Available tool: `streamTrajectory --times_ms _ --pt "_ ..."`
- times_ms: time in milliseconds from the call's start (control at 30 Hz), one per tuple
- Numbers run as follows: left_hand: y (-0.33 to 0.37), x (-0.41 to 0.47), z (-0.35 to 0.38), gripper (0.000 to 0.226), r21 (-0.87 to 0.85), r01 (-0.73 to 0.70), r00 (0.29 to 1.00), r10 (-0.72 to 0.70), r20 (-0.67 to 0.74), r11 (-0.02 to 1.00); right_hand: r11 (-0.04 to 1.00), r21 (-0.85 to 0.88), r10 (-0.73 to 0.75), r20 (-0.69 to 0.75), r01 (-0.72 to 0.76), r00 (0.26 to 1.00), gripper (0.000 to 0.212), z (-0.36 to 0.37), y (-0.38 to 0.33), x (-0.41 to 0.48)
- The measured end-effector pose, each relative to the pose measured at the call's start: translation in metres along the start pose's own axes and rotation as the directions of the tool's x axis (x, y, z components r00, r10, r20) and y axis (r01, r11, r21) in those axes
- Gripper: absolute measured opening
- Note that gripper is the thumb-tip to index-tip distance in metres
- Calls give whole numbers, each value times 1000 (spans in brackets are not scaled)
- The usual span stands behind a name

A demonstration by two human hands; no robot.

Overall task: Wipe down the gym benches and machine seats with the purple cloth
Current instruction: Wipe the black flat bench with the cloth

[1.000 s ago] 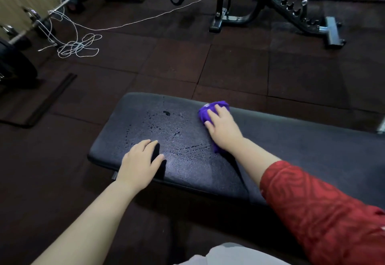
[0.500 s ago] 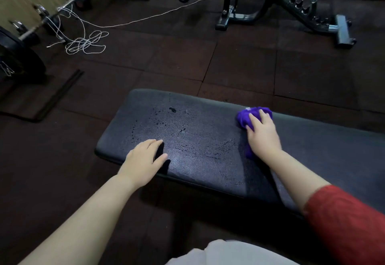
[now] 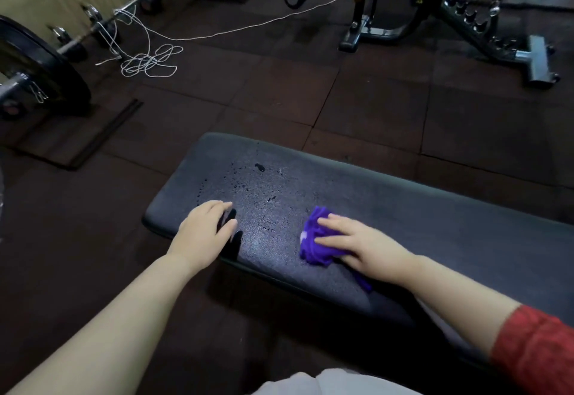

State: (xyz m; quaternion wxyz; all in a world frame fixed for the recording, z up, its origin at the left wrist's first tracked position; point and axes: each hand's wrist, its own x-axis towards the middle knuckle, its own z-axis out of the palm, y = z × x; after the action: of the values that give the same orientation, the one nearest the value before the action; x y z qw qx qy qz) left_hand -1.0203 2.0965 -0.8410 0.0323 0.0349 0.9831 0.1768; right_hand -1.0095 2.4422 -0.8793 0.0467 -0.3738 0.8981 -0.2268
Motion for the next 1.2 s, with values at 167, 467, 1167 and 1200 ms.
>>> streamTrajectory --times_ms 167,467,1167,1200 --pt "8 -5 7 44 21 -1 1000 1 -8 1000 912 45 402 -282 -407 871 38 -16 73 30" --pt "-4 -3 0 38 14 21 997 -20 -73 1000 980 4 196 -204 -200 959 38 38 -39 104" --pt "-102 31 -33 51 148 -260 966 257 43 954 653 178 719 -451 -736 529 38 30 -22 164" --pt "-103 32 -33 51 149 -242 970 240 35 959 710 146 672 -431 -689 602 38 40 -40 168"
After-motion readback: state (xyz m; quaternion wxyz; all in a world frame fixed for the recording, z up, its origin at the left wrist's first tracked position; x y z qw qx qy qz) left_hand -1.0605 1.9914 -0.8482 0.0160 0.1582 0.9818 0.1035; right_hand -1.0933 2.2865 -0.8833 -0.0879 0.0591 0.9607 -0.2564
